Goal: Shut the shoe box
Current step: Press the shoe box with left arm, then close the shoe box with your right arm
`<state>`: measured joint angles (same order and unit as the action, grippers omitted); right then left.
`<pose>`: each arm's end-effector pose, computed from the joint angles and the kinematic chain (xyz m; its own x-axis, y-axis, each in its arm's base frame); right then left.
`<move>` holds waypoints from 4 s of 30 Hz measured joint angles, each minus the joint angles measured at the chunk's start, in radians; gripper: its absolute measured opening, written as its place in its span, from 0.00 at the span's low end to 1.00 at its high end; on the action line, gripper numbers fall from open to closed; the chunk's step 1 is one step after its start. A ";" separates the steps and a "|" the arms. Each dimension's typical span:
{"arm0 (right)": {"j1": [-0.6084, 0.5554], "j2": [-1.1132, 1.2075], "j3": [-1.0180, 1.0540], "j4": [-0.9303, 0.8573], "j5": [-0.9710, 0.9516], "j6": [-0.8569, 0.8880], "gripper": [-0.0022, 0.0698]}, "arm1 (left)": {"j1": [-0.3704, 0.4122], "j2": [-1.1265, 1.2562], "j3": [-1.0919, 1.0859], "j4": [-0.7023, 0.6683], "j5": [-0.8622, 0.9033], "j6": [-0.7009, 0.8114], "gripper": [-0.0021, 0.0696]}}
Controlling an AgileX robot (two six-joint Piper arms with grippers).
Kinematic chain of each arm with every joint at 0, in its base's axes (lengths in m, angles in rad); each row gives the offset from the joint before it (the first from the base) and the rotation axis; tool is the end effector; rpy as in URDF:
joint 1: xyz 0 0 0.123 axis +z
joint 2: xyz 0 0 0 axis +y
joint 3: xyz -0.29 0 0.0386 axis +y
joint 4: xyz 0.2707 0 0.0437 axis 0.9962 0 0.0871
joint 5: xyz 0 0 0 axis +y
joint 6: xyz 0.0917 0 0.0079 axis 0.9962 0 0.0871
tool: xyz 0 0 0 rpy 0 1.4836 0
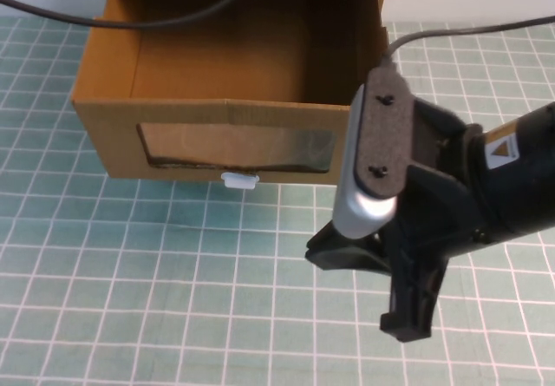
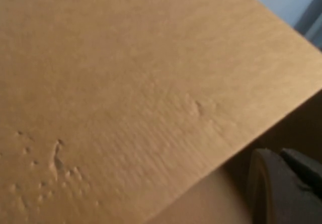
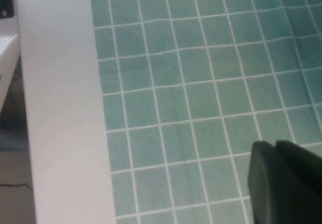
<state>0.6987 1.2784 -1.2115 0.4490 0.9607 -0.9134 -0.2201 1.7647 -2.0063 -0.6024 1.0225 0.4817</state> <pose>0.1936 0.2054 0.3704 -0.0122 -0.7431 -0.6690 -0.9751 0.1569 -0.1565 0.3927 -0.1335 0.4615 -0.4697 0.2281 -0.8529 0.6500 0.7431 -0.1593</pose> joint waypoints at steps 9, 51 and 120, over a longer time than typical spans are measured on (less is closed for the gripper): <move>0.002 0.051 0.000 0.063 -0.006 0.000 0.01 | 0.000 0.165 -0.035 -0.097 -0.007 -0.011 0.02; 0.168 0.441 -0.134 -0.405 -0.527 0.249 0.01 | 0.000 0.175 -0.043 -0.115 0.009 -0.012 0.02; 0.091 0.712 -0.449 -0.420 -0.771 0.312 0.01 | -0.002 0.181 -0.051 -0.115 0.077 -0.008 0.02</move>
<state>0.7893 1.9909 -1.6601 0.0294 0.1898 -0.6009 -0.2220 1.9455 -2.0572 -0.7178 1.0996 0.4732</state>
